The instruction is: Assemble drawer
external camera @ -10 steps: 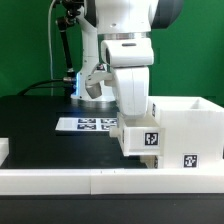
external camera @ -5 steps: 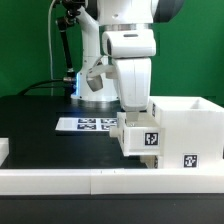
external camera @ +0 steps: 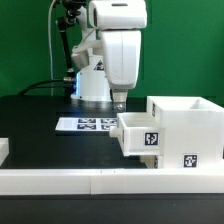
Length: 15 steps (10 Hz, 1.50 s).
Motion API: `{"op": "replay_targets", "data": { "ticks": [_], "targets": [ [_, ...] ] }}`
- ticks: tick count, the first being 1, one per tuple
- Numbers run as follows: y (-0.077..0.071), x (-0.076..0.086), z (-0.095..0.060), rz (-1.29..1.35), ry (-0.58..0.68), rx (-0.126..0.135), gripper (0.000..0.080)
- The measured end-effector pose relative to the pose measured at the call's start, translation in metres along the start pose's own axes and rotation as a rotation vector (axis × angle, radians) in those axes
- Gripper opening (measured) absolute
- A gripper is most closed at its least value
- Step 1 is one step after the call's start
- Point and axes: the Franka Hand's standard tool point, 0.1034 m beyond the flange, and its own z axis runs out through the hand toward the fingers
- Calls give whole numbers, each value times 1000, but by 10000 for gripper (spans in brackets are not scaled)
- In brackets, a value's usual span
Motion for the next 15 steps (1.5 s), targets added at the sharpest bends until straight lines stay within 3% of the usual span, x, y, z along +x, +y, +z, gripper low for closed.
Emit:
{"op": "replay_targets", "data": {
  "ticks": [3,5,7,9,15],
  "targets": [
    [-2,-8,7,-2,6,10,649],
    [-3,-18,18,-25,98,20,649],
    [5,-17,31,-42,174,26,649],
    [3,-25,41,-8,263,38,649],
    [6,17,42,44,257,54,649]
  ]
}}
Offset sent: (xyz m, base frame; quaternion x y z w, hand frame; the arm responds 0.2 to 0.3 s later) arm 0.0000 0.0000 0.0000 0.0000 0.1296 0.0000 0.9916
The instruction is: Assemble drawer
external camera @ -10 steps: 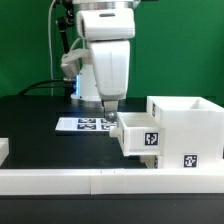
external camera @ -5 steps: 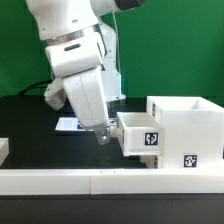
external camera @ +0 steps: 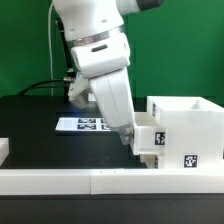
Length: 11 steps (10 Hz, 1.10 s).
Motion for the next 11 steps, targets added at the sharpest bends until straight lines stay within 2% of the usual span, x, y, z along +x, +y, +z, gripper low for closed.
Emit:
{"op": "replay_targets", "data": {
  "ticks": [1,2,5,7,9,11],
  "targets": [
    [0,1,-1,22,-12,-1,649],
    [1,-2,0,66,-21,-29,649],
    [0,-3,1,58,-21,-28,649],
    [3,-1,4,-49,-21,-47,649],
    [5,1,7,-47,-26,-73,649],
    [4,-1,7,-43,-26,-70,649]
  ]
}}
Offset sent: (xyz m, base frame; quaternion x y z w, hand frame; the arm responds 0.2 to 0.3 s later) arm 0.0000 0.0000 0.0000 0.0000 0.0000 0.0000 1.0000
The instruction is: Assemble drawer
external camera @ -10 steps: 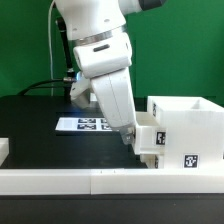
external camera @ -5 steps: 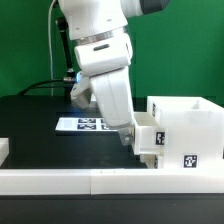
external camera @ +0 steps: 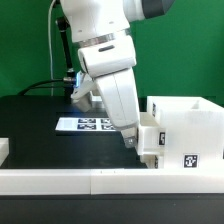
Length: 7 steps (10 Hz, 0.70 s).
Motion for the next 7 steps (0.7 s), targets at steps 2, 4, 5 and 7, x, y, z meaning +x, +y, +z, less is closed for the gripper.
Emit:
{"op": "replay_targets", "data": {
  "ticks": [2,4,5,7],
  "targets": [
    [-1,10,3,-16,7,2,649],
    [-2,22,7,-30,15,5,649],
    [-2,27,9,-29,17,8,649],
    [-2,31,10,-17,12,4,649]
  ]
}}
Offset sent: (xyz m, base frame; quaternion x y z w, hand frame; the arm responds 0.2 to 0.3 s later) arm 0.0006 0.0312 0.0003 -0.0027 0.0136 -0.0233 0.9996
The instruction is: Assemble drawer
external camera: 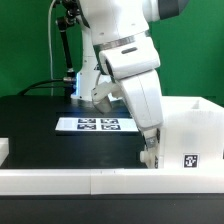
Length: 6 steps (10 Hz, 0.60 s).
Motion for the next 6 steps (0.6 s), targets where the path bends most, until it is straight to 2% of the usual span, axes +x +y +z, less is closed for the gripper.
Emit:
{"op": "replay_targets", "data": {
  "ticks": [2,4,5,6],
  "targets": [
    [-1,-4,1,-8,-8,-1,649],
    [-4,-31,-8,-13,-14,30,649],
    [-3,-39,-13,-6,-20,26,649],
    [-1,-43,-17,6,-26,9,649]
  ]
}}
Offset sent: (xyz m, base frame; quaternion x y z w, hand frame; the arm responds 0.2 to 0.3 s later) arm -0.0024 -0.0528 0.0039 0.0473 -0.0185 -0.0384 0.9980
